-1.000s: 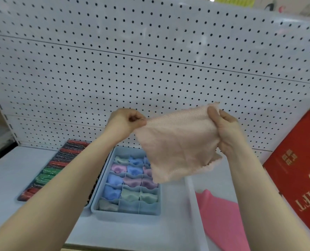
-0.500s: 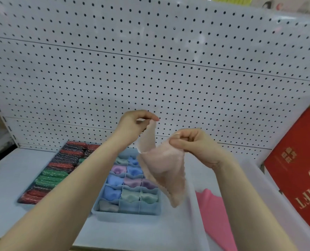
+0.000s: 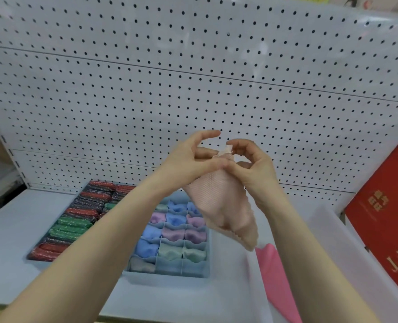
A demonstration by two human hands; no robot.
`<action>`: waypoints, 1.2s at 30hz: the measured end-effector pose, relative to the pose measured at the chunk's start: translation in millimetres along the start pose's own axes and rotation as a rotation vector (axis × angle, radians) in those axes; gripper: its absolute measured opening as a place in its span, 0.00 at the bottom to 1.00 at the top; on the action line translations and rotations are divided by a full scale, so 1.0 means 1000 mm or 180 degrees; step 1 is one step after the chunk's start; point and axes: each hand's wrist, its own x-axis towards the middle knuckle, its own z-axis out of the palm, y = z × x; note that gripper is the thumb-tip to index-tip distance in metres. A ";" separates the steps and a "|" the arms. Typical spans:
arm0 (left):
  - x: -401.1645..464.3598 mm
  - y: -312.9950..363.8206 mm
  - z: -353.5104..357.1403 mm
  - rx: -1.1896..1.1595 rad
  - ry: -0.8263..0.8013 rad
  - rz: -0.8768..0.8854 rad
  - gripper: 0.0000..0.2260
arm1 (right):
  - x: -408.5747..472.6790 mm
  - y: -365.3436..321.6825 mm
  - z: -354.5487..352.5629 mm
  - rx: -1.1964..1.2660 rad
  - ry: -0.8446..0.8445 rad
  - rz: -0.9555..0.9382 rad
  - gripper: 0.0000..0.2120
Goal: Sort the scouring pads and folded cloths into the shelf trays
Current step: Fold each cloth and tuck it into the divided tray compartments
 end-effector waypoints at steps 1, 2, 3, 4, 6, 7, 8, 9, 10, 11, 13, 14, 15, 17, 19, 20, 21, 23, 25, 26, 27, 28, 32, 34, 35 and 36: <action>0.000 -0.002 0.000 0.0195 0.0039 0.0041 0.29 | 0.000 -0.001 0.000 0.0042 -0.0044 0.0056 0.12; 0.000 -0.004 0.000 0.0457 0.0123 0.0076 0.32 | 0.001 -0.001 0.000 0.0104 -0.0077 0.0102 0.09; 0.000 -0.007 -0.001 0.0712 0.0221 0.0098 0.32 | 0.001 0.000 0.000 0.0152 -0.0087 0.0125 0.06; 0.000 -0.009 -0.003 0.0946 0.0308 0.0084 0.31 | 0.002 0.000 0.000 0.0152 -0.0046 0.0122 0.05; 0.000 -0.014 -0.007 0.1317 0.0441 -0.0042 0.21 | 0.004 0.003 -0.003 0.0135 0.0106 0.0127 0.06; 0.001 -0.017 -0.009 0.1412 0.0494 -0.0093 0.14 | 0.005 0.004 -0.006 0.0155 0.0149 0.0149 0.06; 0.000 -0.019 -0.011 0.1434 0.0537 -0.0110 0.09 | 0.005 0.005 -0.009 0.0156 0.0141 0.0178 0.07; 0.000 -0.021 -0.012 0.1417 0.0583 -0.0107 0.06 | 0.005 0.006 -0.012 0.0094 0.0072 0.0206 0.06; -0.001 -0.022 -0.012 0.1387 0.0622 -0.0103 0.05 | 0.005 0.008 -0.015 -0.0052 -0.0050 0.0220 0.06; 0.000 -0.022 -0.011 0.1372 0.0631 -0.0072 0.05 | 0.004 0.008 -0.016 -0.0253 -0.0195 0.0231 0.06; 0.000 -0.019 -0.006 0.1418 0.0569 0.0086 0.04 | 0.002 0.010 -0.014 -0.0638 -0.0454 0.0233 0.10; 0.001 -0.018 -0.004 0.1467 0.0555 0.0174 0.04 | 0.001 0.010 -0.012 -0.0760 -0.0527 0.0186 0.10; 0.002 -0.017 -0.003 0.1498 0.0571 0.0236 0.04 | 0.001 0.010 -0.008 -0.0822 -0.0559 0.0114 0.09; 0.003 -0.016 -0.005 0.1514 0.0599 0.0175 0.06 | 0.003 0.009 -0.004 -0.0669 -0.0434 0.0036 0.09; 0.002 -0.018 -0.011 0.1595 0.0539 -0.0057 0.08 | 0.005 0.008 -0.008 -0.0426 -0.0248 0.0084 0.08; 0.001 -0.020 -0.014 0.1488 0.0532 -0.0139 0.06 | 0.006 0.008 -0.011 -0.0481 -0.0219 0.0099 0.08; 0.000 -0.021 -0.016 0.1232 0.0561 -0.0178 0.05 | 0.007 0.009 -0.015 -0.0678 -0.0239 0.0104 0.08; -0.001 -0.023 -0.017 0.0632 0.0702 -0.0186 0.03 | 0.007 0.010 -0.017 -0.0993 -0.0344 0.0127 0.08; -0.001 -0.024 -0.016 0.0404 0.0758 -0.0119 0.03 | 0.006 0.007 -0.015 -0.0829 -0.0421 0.0136 0.07; -0.001 -0.025 -0.015 0.0374 0.0723 -0.0090 0.03 | 0.006 0.005 -0.013 -0.0714 -0.0455 0.0119 0.07; -0.001 -0.027 -0.014 0.0383 0.0682 -0.0063 0.03 | 0.005 0.003 -0.011 -0.0670 -0.0483 0.0108 0.07; -0.002 -0.028 -0.013 0.0402 0.0656 -0.0038 0.03 | 0.006 0.001 -0.008 -0.0717 -0.0511 0.0092 0.08; -0.006 -0.040 -0.009 0.0396 0.0550 0.0046 0.04 | 0.004 -0.001 0.006 -0.0775 -0.0494 -0.0121 0.05; -0.011 -0.058 -0.009 0.0746 0.0447 -0.0079 0.07 | 0.006 -0.002 0.004 -0.0579 -0.0079 -0.0113 0.06; -0.016 -0.071 -0.009 0.1000 0.0360 -0.0212 0.11 | 0.008 -0.002 0.001 -0.0513 0.0156 -0.0086 0.07; -0.023 -0.086 -0.009 0.1181 0.0238 -0.0350 0.15 | 0.010 -0.003 -0.004 -0.0485 0.0366 -0.0065 0.07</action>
